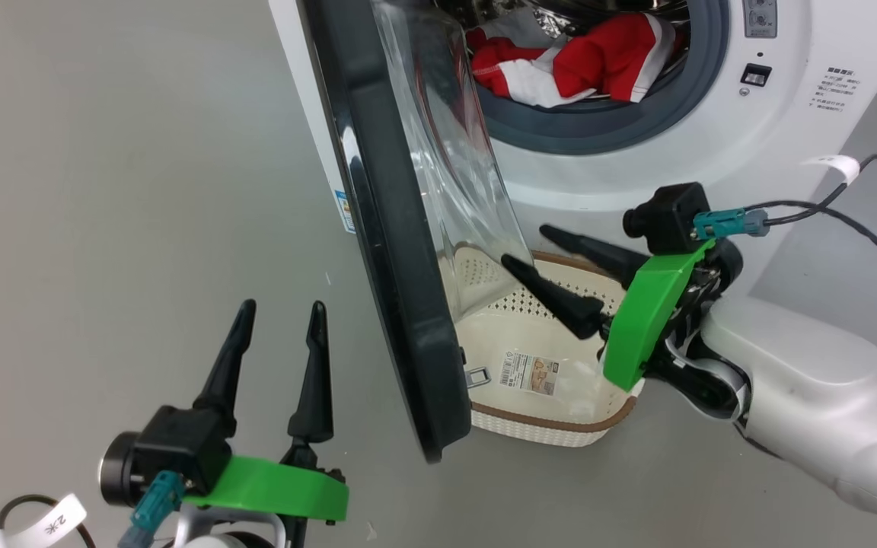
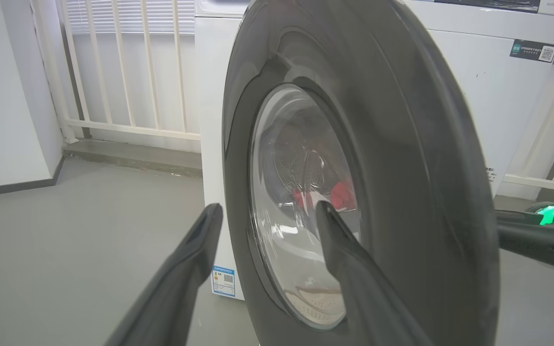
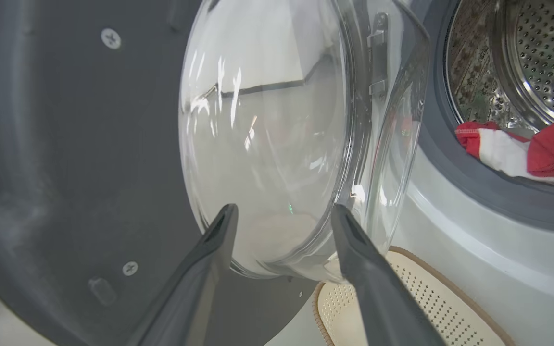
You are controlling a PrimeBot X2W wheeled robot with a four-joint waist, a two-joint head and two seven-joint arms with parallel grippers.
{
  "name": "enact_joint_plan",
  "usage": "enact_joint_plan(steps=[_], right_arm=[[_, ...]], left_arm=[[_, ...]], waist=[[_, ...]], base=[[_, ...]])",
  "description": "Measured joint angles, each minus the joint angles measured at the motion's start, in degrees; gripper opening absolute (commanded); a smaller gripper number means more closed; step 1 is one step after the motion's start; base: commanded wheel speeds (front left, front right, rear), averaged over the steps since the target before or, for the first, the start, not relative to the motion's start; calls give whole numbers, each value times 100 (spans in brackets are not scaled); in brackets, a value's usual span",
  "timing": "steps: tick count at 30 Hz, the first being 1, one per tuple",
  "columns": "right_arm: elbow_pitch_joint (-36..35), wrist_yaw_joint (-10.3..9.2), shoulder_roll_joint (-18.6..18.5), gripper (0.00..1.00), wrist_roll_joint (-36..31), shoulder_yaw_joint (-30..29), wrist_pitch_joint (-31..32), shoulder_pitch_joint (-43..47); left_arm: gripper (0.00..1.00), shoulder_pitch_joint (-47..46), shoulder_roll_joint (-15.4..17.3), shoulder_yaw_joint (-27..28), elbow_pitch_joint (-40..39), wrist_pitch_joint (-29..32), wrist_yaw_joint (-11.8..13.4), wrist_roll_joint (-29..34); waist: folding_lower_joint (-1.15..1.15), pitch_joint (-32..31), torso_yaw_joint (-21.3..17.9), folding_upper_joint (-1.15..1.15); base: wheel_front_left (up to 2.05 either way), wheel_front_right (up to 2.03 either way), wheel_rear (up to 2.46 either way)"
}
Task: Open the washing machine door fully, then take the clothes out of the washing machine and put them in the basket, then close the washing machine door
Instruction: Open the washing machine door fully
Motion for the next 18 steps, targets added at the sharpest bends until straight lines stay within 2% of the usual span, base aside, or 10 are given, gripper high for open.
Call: enact_joint_plan(steps=[5,10,11,12,14,18], right_arm=[[338,0,163,100,-1207,-650,-288,136],[528,1,341,100,-2517,-1862,-372,725],[516,1,393,100,-2819,-2160,-377,871],[406,1,512,100,-3454,-2837,-422,1206],[174,2,664,100,-4155,-3566,-424,1607],[-647,2,1169,100,-5451,-5026,-364,2653]], left_arm=[[100,121,15,12,-52,0,46,-9],[100,124,58,25,-86,-2,49,-31],[100,126,65,26,-88,-8,51,-36],[100,129,71,27,-99,-9,69,-42],[100,137,83,31,-112,-10,99,-42],[100,238,97,35,-138,-18,102,-42]], waist=[[0,4,-38,0],[0,-19,-54,0],[0,-28,-56,0],[0,-44,-58,0],[0,-56,-60,0],[0,-63,-60,0]], base=[[0,0,0],[0,0,0],[0,0,0],[0,0,0],[0,0,0],[0,0,0]])
